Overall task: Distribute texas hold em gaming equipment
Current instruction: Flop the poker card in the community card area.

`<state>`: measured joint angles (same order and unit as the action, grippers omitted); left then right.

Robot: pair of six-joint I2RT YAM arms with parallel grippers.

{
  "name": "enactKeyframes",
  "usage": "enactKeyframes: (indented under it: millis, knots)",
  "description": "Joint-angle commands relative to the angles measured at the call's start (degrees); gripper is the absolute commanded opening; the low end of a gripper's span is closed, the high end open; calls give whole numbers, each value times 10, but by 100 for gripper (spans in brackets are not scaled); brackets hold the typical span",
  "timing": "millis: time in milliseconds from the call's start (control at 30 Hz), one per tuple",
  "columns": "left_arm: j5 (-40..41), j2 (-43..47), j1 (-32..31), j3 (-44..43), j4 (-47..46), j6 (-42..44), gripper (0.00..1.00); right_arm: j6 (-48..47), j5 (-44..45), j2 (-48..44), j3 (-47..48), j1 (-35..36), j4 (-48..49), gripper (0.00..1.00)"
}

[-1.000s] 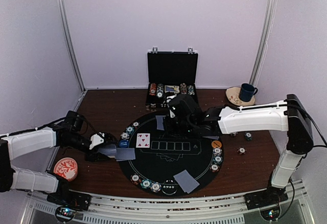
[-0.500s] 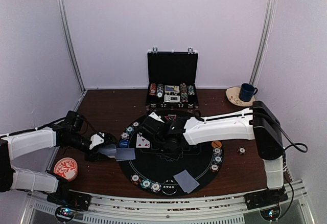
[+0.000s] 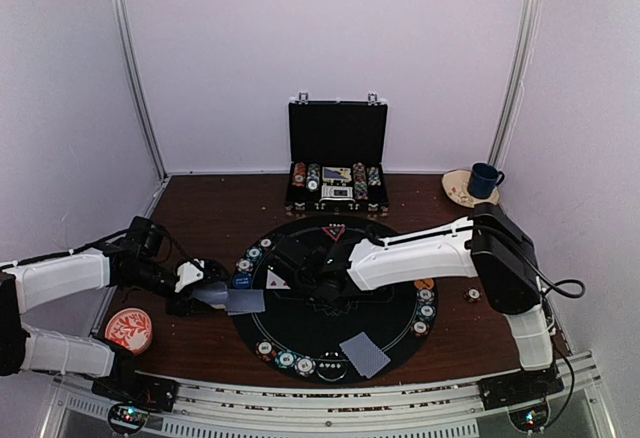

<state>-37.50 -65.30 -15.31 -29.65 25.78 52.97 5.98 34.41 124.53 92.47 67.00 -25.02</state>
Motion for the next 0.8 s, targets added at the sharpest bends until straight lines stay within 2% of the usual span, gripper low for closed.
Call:
enactKeyframes:
  millis: [0, 500, 767]
  knots:
    - [-8, -4, 2, -2, -13, -3, 11, -26, -54, 13, -9, -2, 37, 0]
    - [-7, -8, 2, -3, -13, -3, 11, -58, -94, 42, -13, -10, 59, 0]
    - [-7, -7, 2, -3, -13, -3, 11, -98, -114, 26, -50, -12, 91, 0]
